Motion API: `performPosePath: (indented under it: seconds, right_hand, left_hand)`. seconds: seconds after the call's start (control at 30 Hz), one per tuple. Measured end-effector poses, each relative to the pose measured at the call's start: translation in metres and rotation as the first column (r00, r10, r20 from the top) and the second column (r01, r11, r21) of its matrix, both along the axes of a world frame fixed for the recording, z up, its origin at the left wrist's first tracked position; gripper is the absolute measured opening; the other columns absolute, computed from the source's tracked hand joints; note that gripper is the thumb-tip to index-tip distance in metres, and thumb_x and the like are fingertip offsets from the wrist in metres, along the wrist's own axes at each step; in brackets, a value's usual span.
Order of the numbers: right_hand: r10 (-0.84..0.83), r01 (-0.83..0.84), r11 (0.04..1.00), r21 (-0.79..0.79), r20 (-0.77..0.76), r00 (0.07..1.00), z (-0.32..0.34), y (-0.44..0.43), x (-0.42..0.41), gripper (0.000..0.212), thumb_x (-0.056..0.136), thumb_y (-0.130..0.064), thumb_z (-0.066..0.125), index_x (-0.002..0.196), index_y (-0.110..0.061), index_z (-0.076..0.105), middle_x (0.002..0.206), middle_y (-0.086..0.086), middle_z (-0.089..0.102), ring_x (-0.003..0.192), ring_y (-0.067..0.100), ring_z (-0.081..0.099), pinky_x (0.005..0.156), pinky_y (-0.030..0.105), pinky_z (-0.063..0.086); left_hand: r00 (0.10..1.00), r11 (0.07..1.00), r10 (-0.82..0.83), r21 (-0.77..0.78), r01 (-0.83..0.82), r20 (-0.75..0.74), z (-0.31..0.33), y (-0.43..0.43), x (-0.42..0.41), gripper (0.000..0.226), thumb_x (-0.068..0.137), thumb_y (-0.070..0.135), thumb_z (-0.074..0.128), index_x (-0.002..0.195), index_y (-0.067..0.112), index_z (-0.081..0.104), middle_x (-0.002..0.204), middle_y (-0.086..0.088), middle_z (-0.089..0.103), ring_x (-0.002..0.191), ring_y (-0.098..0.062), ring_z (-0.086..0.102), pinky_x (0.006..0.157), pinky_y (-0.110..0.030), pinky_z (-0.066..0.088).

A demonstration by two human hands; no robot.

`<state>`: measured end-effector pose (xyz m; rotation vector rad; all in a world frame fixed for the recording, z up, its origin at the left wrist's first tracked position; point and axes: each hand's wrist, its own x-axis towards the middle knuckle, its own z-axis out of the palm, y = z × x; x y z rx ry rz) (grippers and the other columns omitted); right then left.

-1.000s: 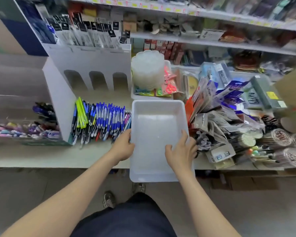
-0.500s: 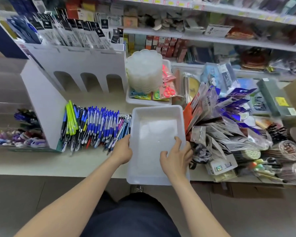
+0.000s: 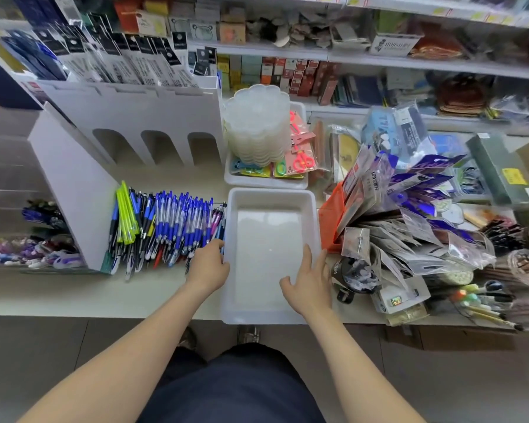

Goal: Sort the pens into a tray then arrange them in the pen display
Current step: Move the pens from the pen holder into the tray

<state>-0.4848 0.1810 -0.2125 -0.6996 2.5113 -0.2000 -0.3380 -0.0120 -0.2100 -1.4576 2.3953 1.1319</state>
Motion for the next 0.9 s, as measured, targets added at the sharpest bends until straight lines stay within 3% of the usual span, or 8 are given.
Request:
performPosePath:
  seconds: [0.1,0.2,0.33,0.47,0.67,0.8,0.9]
  right_hand:
    - [0.041,-0.038,0.999,0.038,-0.084,0.996,0.005,-0.006,0.004,0.089,0.09,-0.033,0.058,0.166,-0.011,0.017,0.171,0.032,-0.002,0.157,0.049,0.012,0.125,0.055,0.023]
    - [0.116,-0.13,0.989,-0.076,-0.164,0.98,0.013,-0.022,0.019,0.072,0.085,-0.017,0.062,0.154,-0.005,0.045,0.162,0.032,0.029,0.144,0.051,0.037,0.116,0.056,0.037]
    - [0.329,-0.291,0.899,-0.326,0.066,0.942,0.031,-0.06,0.049,0.046,0.1,-0.018,0.053,0.145,-0.013,0.059,0.142,0.009,0.058,0.13,0.027,0.055,0.108,0.039,0.048]
    - [0.211,-0.078,0.894,-0.441,0.261,0.942,0.042,-0.101,0.083,0.034,0.103,-0.015,0.051,0.131,-0.011,0.07,0.121,0.007,0.074,0.109,0.022,0.068,0.095,0.031,0.054]
    - [0.041,0.076,0.933,-0.353,0.313,0.949,0.022,-0.161,0.12,0.036,0.1,-0.013,0.049,0.134,-0.004,0.056,0.117,0.016,0.066,0.107,0.035,0.066,0.093,0.046,0.056]
    - [-0.009,0.069,0.977,-0.204,0.28,0.96,-0.01,-0.197,0.138,0.062,0.102,-0.025,0.05,0.154,0.004,0.033,0.158,0.027,0.03,0.139,0.043,0.039,0.115,0.051,0.039]
    - [-0.167,0.201,0.966,-0.162,0.206,0.964,-0.019,-0.219,0.143,0.071,0.11,-0.031,0.042,0.164,0.005,0.013,0.167,0.032,0.015,0.152,0.046,0.024,0.124,0.052,0.026]
  left_hand:
    - [0.998,0.997,-0.062,-0.045,0.063,0.008,0.004,-0.003,0.005,0.044,0.101,0.015,0.064,0.144,0.015,0.056,0.092,0.008,0.067,0.081,-0.015,0.067,0.078,-0.038,0.058]
    - [0.994,0.99,-0.11,-0.088,0.11,0.01,0.012,-0.01,0.014,0.033,0.105,0.022,0.058,0.138,0.019,0.059,0.095,0.01,0.07,0.075,-0.013,0.069,0.073,-0.042,0.063]
    - [0.991,0.966,-0.133,-0.222,0.134,0.023,0.022,-0.031,0.032,0.026,0.106,0.021,0.052,0.127,0.022,0.066,0.114,0.005,0.072,0.092,-0.016,0.068,0.076,-0.039,0.058]
    - [0.982,0.938,-0.187,-0.296,0.181,0.009,0.023,-0.059,0.056,0.018,0.104,0.018,0.054,0.114,0.018,0.069,0.108,0.0,0.067,0.1,-0.021,0.062,0.087,-0.04,0.055]
    - [0.943,0.854,-0.331,-0.418,0.311,0.026,0.025,-0.105,0.084,0.023,0.098,0.015,0.06,0.118,0.016,0.071,0.115,-0.003,0.063,0.107,-0.026,0.055,0.092,-0.042,0.051]
    - [0.892,0.796,-0.45,-0.428,0.428,0.054,0.023,-0.131,0.098,0.024,0.095,0.017,0.063,0.118,0.018,0.071,0.117,-0.002,0.059,0.108,-0.026,0.053,0.089,-0.042,0.052]
    - [0.853,0.749,-0.516,-0.44,0.495,0.082,0.018,-0.148,0.103,0.024,0.094,0.019,0.062,0.117,0.017,0.071,0.12,-0.003,0.058,0.11,-0.026,0.052,0.091,-0.041,0.051]
